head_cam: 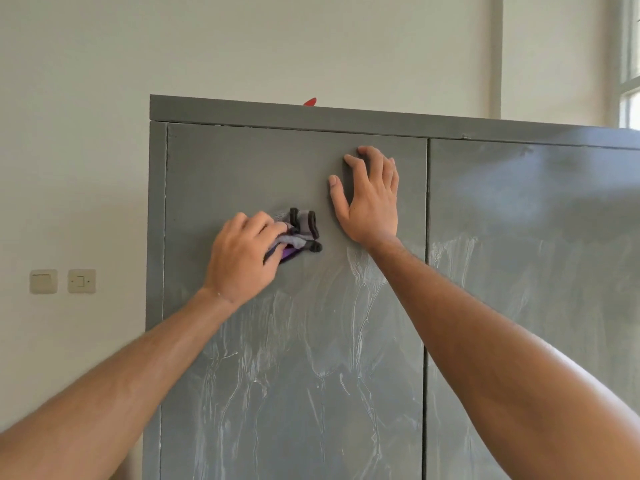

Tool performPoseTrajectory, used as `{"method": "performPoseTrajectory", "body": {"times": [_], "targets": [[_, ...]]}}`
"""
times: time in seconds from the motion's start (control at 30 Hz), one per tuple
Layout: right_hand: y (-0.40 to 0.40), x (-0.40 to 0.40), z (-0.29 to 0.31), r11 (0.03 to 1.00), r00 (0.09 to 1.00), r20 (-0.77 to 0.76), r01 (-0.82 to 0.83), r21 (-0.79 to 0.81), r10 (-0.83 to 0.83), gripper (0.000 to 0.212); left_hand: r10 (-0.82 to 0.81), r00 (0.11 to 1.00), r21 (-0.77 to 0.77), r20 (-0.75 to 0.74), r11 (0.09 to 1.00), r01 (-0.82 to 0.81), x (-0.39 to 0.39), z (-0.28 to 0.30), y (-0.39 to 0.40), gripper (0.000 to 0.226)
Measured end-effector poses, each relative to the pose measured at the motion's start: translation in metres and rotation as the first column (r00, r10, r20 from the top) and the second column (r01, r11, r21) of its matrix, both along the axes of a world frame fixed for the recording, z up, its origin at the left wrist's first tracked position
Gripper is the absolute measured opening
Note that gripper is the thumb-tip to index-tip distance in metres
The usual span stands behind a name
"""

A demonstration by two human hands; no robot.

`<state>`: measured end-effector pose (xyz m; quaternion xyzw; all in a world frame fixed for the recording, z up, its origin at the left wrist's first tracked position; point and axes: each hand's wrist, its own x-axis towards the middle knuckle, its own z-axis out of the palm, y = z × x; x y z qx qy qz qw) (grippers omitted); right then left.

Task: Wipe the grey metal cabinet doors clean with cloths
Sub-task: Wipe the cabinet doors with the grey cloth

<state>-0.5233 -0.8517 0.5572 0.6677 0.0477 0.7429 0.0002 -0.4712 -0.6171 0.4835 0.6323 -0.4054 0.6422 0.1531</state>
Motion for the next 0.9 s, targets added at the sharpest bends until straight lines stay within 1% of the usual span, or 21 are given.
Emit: {"method": "performPoseTrajectory", "body": {"times": [0.03, 0.07, 0.1, 0.13, 0.17, 0.2, 0.27, 0.3, 0.33, 0.4, 0.47, 0.5, 0.53, 0.6, 0.63, 0.67, 0.73, 0.8, 0.83, 0.87, 0.9], "targets": [[0.0, 0.0, 0.0, 1.0, 1.0, 0.002, 0.001, -0.002, -0.001, 0.041, -0.005, 0.999, 0.081, 0.033, 0.997, 0.003, 0.0, -0.007, -0.002, 0.022], [0.0, 0.0, 0.0, 1.0, 1.0, 0.002, 0.003, -0.006, -0.003, 0.041, -0.004, 0.996, 0.225, 0.087, 0.974, -0.016, 0.0, -0.015, -0.001, 0.022], [0.0, 0.0, 0.0, 1.0, 1.0, 0.001, 0.005, -0.008, -0.005, 0.042, -0.002, 0.989, 0.362, 0.146, 0.931, -0.051, 0.0, -0.018, 0.006, 0.023], [0.0, 0.0, 0.0, 1.0, 1.0, 0.001, 0.007, -0.008, -0.007, 0.042, 0.01, 0.982, 0.429, 0.189, 0.899, -0.091, 0.002, -0.013, 0.016, 0.023], [0.0, 0.0, -0.001, 1.0, 1.0, 0.003, 0.009, -0.007, -0.009, 0.042, 0.042, 0.979, 0.417, 0.2, 0.9, -0.124, 0.004, -0.006, 0.026, 0.023], [0.001, 0.0, -0.001, 1.0, 1.0, 0.005, 0.011, -0.006, -0.011, 0.042, 0.082, 0.981, 0.333, 0.174, 0.933, -0.137, 0.007, 0.003, 0.035, 0.023], [0.001, -0.001, -0.001, 1.0, 1.0, 0.0, 0.012, -0.005, -0.012, 0.042, 0.126, 0.991, 0.06, 0.043, 0.99, -0.128, 0.011, 0.013, 0.05, 0.024], [0.001, -0.001, -0.001, 1.0, 1.0, -0.001, 0.012, -0.005, -0.012, 0.042, 0.124, 0.992, -0.01, 0.013, 0.992, -0.124, 0.012, 0.009, 0.055, 0.025], [0.001, -0.001, -0.001, 1.0, 1.0, -0.001, 0.013, -0.004, -0.013, 0.042, 0.126, 0.992, -0.006, 0.031, 0.992, -0.126, 0.014, 0.001, 0.057, 0.026], [0.002, -0.001, -0.001, 1.0, 1.0, -0.002, 0.014, -0.006, -0.014, 0.042, 0.129, 0.983, 0.17, 0.135, 0.974, -0.151, 0.014, -0.02, 0.064, 0.03], [0.002, -0.001, -0.001, 1.0, 1.0, -0.004, 0.01, -0.005, -0.01, 0.042, 0.157, 0.967, 0.33, 0.199, 0.919, -0.217, 0.016, -0.024, 0.082, 0.032], [0.002, -0.001, -0.001, 1.0, 1.0, -0.003, 0.011, -0.003, -0.011, 0.042, 0.187, 0.964, 0.316, 0.191, 0.918, -0.241, 0.019, -0.018, 0.092, 0.033], [0.002, -0.001, -0.001, 1.0, 1.0, 0.001, 0.014, -0.003, -0.014, 0.042, 0.22, 0.966, 0.233, 0.137, 0.941, -0.247, 0.022, -0.009, 0.101, 0.034], [0.002, 0.0, -0.001, 1.0, 1.0, 0.004, 0.016, -0.007, -0.016, 0.043, 0.24, 0.97, -0.027, -0.03, 0.97, -0.24, 0.027, 0.009, 0.113, 0.036], [0.001, 0.0, -0.001, 1.0, 1.0, 0.003, 0.015, -0.008, -0.015, 0.043, 0.227, 0.971, -0.086, -0.08, 0.968, -0.234, 0.026, 0.01, 0.114, 0.037], [0.001, 0.0, -0.001, 1.0, 1.0, 0.003, 0.013, -0.009, -0.013, 0.042, 0.214, 0.973, -0.071, -0.087, 0.973, -0.221, 0.025, 0.006, 0.112, 0.038], [0.001, 0.0, -0.002, 1.0, 1.0, 0.004, 0.014, -0.011, -0.014, 0.042, 0.195, 0.98, 0.12, -0.028, 0.974, -0.19, 0.022, -0.015, 0.113, 0.037], [0.002, -0.001, 0.0, 1.0, 1.0, 0.0, 0.014, -0.011, -0.014, 0.043, 0.192, 0.979, 0.382, 0.062, 0.902, -0.201, 0.021, -0.031, 0.128, 0.037], [0.002, -0.001, -0.001, 1.0, 1.0, -0.002, 0.016, -0.011, -0.016, 0.043, 0.199, 0.975, 0.468, 0.102, 0.855, -0.224, 0.021, -0.028, 0.138, 0.037], [0.002, -0.001, -0.001, 1.0, 1.0, -0.001, 0.02, -0.009, -0.02, 0.043, 0.218, 0.968, 0.486, 0.121, 0.838, -0.249, 0.023, -0.019, 0.144, 0.038], [0.002, -0.001, -0.001, 1.0, 1.0, 0.002, 0.025, -0.006, -0.025, 0.043, 0.243, 0.965, 0.437, 0.095, 0.861, -0.26, 0.027, -0.008, 0.147, 0.038]]}}
